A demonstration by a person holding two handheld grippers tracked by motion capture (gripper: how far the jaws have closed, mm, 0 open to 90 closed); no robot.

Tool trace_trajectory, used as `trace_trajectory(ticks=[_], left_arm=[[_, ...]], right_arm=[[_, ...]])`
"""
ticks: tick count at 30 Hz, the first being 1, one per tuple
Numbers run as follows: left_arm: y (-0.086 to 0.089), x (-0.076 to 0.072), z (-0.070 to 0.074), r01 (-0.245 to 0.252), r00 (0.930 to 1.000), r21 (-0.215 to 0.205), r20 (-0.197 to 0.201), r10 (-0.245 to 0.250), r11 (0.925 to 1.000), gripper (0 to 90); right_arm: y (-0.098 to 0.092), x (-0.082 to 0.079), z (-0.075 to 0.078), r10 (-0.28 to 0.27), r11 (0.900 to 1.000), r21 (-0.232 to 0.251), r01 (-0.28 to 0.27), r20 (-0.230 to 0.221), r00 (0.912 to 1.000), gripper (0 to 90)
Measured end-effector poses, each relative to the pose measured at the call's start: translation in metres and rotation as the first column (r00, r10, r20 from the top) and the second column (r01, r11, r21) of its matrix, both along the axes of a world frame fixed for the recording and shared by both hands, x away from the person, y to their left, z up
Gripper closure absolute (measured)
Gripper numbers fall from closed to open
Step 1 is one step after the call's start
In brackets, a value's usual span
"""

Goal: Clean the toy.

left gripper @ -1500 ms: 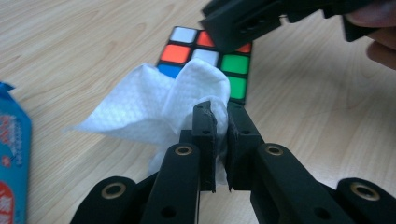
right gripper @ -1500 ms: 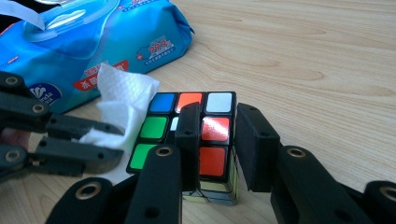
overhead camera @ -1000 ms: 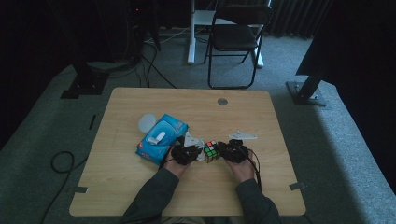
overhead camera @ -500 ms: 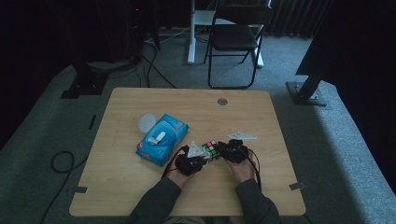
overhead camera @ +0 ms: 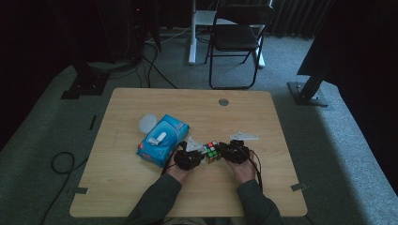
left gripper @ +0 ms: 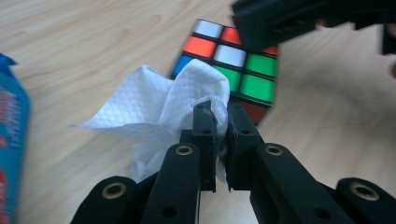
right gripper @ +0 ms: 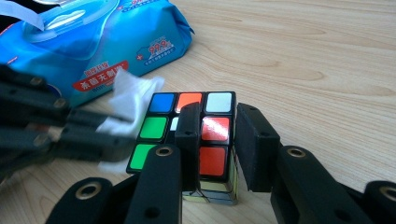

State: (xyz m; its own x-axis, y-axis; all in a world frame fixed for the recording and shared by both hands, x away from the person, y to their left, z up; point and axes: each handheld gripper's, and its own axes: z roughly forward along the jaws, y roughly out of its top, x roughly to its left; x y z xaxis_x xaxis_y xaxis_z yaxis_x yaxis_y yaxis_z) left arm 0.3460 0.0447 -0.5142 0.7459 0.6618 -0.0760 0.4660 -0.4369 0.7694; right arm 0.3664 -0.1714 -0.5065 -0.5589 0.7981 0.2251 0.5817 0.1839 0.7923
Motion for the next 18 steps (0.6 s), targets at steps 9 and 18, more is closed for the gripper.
trace_trajectory(ticks=[9,18], left_arm=[[-0.006,-0.016,-0.002,0.055,0.9985,-0.025,-0.003,-0.055,0.9982,84.4],[0.003,0.004,0.003,-0.021,0.9996,-0.003,0.019,0.021,0.9998,84.3]], right_arm=[[0.0,0.0,0.0,0.0,1.0,0.002,0.0,-0.001,1.0,71.5],[0.0,0.0,0.0,-0.004,1.0,0.001,0.004,0.0,1.0,71.5]])
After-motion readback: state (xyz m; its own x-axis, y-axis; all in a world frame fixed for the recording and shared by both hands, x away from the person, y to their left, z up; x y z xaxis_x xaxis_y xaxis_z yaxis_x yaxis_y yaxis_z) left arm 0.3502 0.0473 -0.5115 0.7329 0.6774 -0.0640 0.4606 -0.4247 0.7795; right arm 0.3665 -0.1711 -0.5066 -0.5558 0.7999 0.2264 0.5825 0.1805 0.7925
